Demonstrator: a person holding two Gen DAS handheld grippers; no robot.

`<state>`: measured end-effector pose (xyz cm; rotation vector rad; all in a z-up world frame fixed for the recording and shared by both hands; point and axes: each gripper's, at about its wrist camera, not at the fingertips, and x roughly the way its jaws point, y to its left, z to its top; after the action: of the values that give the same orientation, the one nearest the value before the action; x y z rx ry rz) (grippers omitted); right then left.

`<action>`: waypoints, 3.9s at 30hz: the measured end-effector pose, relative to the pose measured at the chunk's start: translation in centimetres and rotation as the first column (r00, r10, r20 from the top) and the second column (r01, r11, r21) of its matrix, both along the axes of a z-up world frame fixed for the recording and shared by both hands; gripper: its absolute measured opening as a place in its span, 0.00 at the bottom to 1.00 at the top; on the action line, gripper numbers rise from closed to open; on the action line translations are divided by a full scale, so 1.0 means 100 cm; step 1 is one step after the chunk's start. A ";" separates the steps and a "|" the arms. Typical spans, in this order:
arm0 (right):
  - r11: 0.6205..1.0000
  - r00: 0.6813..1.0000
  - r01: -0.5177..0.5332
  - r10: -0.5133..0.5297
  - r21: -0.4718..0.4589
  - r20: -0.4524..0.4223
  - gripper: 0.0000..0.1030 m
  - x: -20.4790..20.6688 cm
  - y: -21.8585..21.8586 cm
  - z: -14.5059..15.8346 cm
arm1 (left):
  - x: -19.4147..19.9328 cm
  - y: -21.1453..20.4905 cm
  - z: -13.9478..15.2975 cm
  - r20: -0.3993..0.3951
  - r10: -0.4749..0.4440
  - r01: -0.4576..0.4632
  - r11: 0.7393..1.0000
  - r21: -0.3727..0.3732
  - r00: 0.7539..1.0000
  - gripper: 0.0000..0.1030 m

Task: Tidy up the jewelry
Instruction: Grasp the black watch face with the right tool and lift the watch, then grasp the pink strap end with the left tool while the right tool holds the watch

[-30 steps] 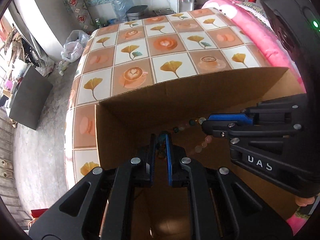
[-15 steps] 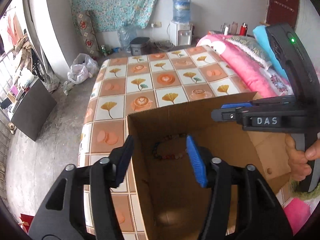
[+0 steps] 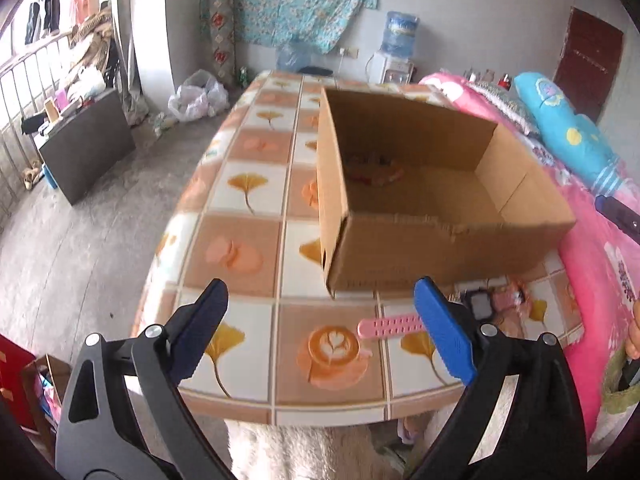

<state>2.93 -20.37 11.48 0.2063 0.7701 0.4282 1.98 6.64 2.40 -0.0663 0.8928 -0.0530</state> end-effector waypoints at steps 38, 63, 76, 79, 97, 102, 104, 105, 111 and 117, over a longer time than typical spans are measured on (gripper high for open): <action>0.720 0.839 -0.544 0.486 -0.431 -0.246 0.48 0.005 0.128 -0.091 | -0.002 -0.025 -0.089 -0.041 -0.086 0.089 0.990 0.105 0.995 0.93; 0.673 0.803 -0.595 0.483 -0.439 -0.349 0.52 0.022 0.132 -0.085 | -0.005 -0.026 -0.088 -0.005 -0.093 0.093 0.991 0.100 0.996 0.93; 0.681 0.819 -0.573 0.478 -0.455 -0.316 0.49 0.005 0.144 -0.061 | -0.007 -0.026 -0.088 0.012 -0.101 0.099 0.990 0.105 0.995 0.93; 0.688 0.820 -0.572 0.477 -0.447 -0.316 0.49 0.004 0.144 -0.056 | -0.011 -0.023 -0.085 0.033 -0.087 0.083 0.990 0.114 0.996 0.93; 0.728 0.757 -0.630 0.498 -0.271 -0.423 0.49 0.010 0.153 -0.076 | -0.075 -0.058 -0.066 0.212 -0.308 0.251 0.934 0.255 0.927 0.86; 0.772 0.728 -0.619 0.495 -0.145 -0.474 0.49 0.025 0.144 -0.080 | -0.070 -0.077 -0.077 0.171 -0.353 0.286 0.902 0.323 0.920 0.66; 0.780 0.713 -0.617 0.499 -0.102 -0.493 0.49 0.033 0.140 -0.081 | -0.070 -0.082 -0.078 0.171 -0.367 0.295 0.893 0.339 0.915 0.62; 0.783 0.705 -0.616 0.502 -0.082 -0.500 0.49 0.036 0.138 -0.082 | -0.070 -0.084 -0.078 0.172 -0.373 0.299 0.890 0.345 0.912 0.60; 0.792 0.672 -0.611 0.520 0.003 -0.527 0.49 0.047 0.127 -0.085 | -0.060 -0.097 -0.085 0.140 -0.404 0.329 0.866 0.377 0.904 0.47; 0.789 0.664 -0.613 0.535 0.028 -0.522 0.49 0.048 0.125 -0.087 | -0.055 -0.100 -0.086 0.129 -0.421 0.355 0.866 0.353 0.898 0.34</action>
<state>7.68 -7.88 2.82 -0.0913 1.4013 0.9453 -3.56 -3.36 -6.22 0.4239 0.6888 -0.2879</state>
